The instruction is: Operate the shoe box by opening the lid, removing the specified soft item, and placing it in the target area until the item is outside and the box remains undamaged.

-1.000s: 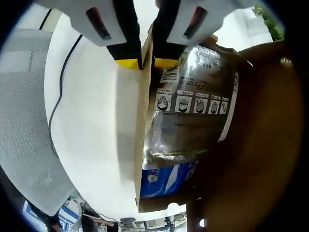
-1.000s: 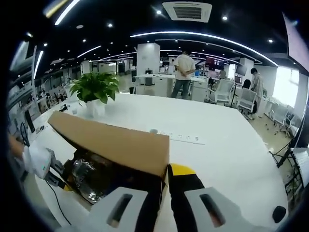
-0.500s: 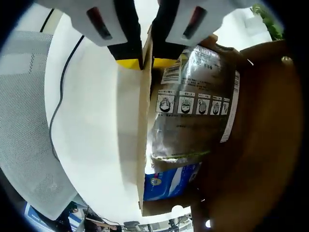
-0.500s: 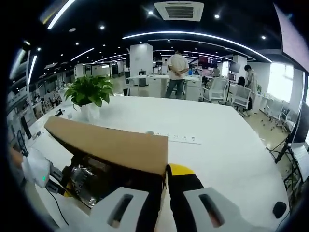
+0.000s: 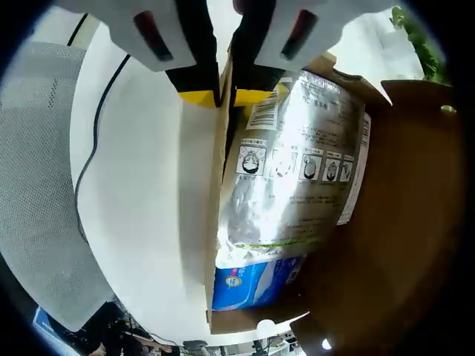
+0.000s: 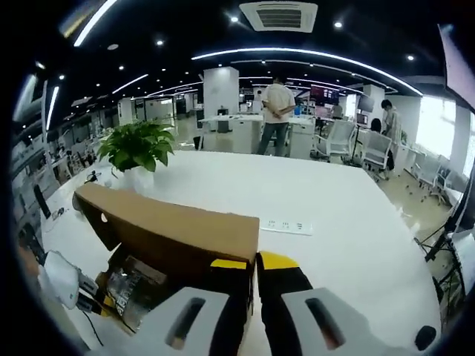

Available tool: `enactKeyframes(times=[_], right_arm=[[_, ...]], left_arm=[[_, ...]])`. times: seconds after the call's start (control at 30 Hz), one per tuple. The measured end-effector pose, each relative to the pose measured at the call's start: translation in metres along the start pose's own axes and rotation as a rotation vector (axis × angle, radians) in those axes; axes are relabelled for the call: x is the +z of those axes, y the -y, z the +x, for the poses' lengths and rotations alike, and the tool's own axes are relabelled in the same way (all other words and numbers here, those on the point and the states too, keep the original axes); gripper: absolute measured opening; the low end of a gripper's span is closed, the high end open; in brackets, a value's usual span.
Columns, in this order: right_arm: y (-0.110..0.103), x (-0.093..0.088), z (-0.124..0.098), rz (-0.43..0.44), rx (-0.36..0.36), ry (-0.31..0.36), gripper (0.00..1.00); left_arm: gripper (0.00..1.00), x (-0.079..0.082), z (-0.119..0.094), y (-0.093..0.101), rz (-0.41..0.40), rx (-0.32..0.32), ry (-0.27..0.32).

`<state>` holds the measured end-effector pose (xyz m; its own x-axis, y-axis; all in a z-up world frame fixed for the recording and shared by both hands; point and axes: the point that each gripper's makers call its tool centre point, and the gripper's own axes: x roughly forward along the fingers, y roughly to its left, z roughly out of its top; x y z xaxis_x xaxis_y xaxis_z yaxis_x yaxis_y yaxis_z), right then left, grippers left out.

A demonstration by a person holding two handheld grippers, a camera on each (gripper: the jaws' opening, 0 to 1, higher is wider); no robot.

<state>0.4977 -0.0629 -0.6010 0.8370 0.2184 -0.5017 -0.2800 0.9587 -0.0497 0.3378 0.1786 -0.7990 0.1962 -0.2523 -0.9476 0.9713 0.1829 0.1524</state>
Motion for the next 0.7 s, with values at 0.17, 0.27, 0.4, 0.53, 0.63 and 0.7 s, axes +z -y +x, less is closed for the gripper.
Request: enactKeyframes(times=[0.17, 0.27, 0.4, 0.53, 0.63, 0.7], right_arm=[[0.001, 0.003, 0.011, 0.014, 0.018, -0.042, 0.00], [-0.001, 0.004, 0.011, 0.032, 0.013, -0.052, 0.00], [0.000, 0.005, 0.014, 0.056, 0.008, -0.045, 0.00], [0.005, 0.009, 0.028, 0.087, 0.011, -0.064, 0.00], [0.006, 0.010, 0.031, 0.092, 0.015, -0.085, 0.00], [0.009, 0.010, 0.037, 0.106, 0.018, -0.097, 0.00]], left_arm=[[0.04, 0.000, 0.001, 0.001, 0.000, -0.002, -0.005], [0.04, 0.000, 0.002, 0.001, -0.002, -0.003, -0.009], [0.04, -0.001, 0.002, 0.001, -0.004, 0.000, -0.019], [0.04, -0.001, 0.002, 0.001, -0.009, -0.005, -0.022], [0.04, -0.001, 0.002, 0.002, -0.007, -0.007, -0.023], [0.04, 0.000, 0.002, 0.003, -0.008, -0.005, -0.022]])
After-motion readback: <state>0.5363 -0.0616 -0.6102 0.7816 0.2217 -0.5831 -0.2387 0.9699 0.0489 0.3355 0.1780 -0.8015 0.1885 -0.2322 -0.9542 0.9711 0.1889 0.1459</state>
